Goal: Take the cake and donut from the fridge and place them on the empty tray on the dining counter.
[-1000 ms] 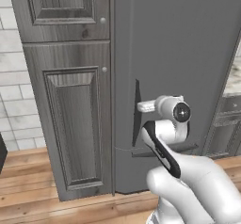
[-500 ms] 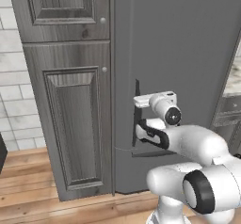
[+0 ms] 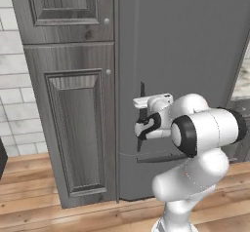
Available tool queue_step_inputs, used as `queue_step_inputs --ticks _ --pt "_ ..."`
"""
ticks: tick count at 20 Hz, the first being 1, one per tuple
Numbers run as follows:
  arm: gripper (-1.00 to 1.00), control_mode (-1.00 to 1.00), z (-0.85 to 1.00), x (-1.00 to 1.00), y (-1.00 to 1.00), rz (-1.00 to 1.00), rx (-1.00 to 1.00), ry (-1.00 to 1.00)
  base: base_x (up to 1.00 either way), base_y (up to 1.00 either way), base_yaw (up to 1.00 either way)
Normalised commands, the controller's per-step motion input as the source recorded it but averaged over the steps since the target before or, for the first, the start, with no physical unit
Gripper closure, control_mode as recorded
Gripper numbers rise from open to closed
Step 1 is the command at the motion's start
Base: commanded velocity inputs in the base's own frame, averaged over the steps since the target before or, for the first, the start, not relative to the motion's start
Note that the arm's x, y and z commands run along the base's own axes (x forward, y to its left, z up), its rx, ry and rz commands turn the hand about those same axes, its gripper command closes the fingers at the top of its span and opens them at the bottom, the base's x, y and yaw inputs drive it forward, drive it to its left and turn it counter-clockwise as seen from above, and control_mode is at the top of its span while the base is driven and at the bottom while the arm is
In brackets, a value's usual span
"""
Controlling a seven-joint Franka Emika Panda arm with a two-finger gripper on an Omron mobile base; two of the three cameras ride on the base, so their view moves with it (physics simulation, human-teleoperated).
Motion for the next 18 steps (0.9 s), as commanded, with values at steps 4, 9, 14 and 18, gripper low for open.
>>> queue_step_inputs --ticks 4,9,14,18 --pt "-1.00 -1.00 -0.34 0.74 0.00 0.00 0.00 0.00 0.00 0.00 0.00" --pt "-1.00 -1.00 -0.37 0.75 0.00 0.00 0.00 0.00 0.00 0.00 0.00" --pt "-1.00 -1.00 -0.42 0.69 0.00 0.00 0.00 -0.01 0.00 0.00 0.00" --pt "-1.00 -1.00 -0.41 0.67 0.00 0.00 0.00 0.00 0.00 0.00 0.00"
